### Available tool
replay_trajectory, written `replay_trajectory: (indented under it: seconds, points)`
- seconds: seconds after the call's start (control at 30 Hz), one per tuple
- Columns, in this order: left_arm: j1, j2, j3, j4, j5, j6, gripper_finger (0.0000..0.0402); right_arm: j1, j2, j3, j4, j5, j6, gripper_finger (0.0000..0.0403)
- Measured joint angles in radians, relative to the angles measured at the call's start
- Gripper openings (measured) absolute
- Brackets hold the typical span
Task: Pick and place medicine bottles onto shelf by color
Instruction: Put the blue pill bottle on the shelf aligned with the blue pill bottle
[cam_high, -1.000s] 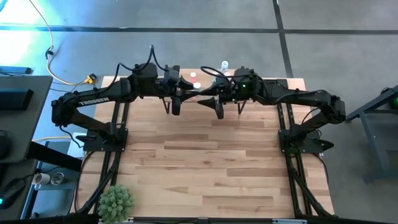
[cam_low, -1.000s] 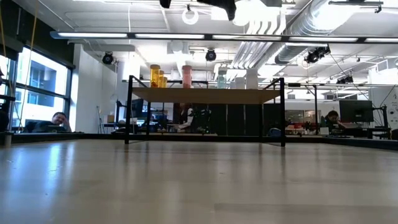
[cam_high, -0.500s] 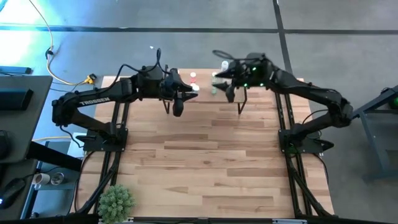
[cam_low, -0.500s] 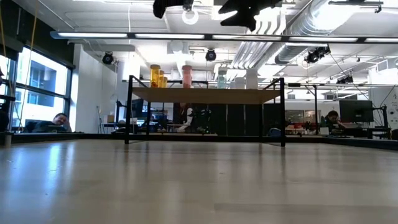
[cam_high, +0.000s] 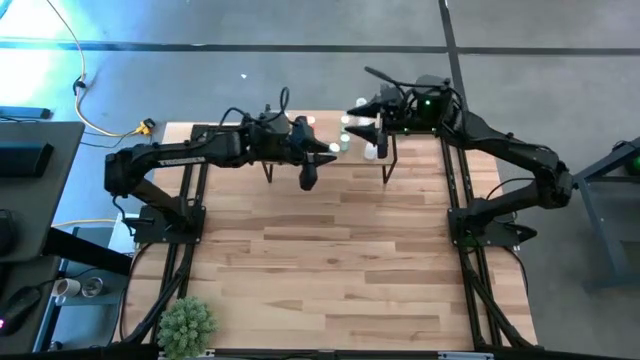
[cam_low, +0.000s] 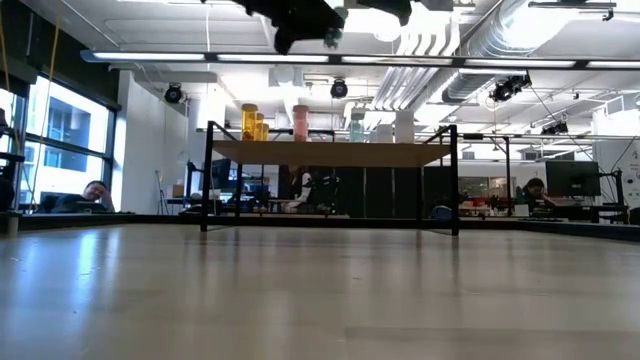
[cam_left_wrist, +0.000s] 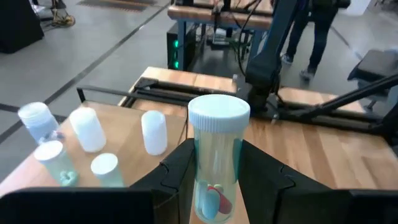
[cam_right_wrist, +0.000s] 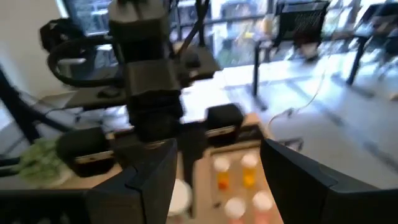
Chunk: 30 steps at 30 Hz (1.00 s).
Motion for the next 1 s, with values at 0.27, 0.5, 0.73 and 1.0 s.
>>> replay_trajectory:
  seconds: [0.27, 0.5, 0.73, 1.0]
  points:
    - [-0.002, 0.092, 0.0, 0.057, 0.0, 0.008, 0.0095, 0.019, 0.012, -0.001, -0.146, -0.023, 0.014, 0.0222]
    - [-0.009, 0.128, -0.001, 0.08, -0.001, 0.006, 0.0095, 0.05, 0.031, -0.001, -0.24, -0.026, -0.012, 0.0222]
    - [-0.015, 0.128, -0.001, 0.09, -0.003, 0.016, 0.0095, 0.072, 0.072, -0.001, -0.276, -0.029, -0.034, 0.0222]
    - [-0.018, 0.128, -0.001, 0.089, -0.004, 0.016, 0.0095, 0.072, 0.113, -0.001, -0.294, -0.032, -0.035, 0.0222]
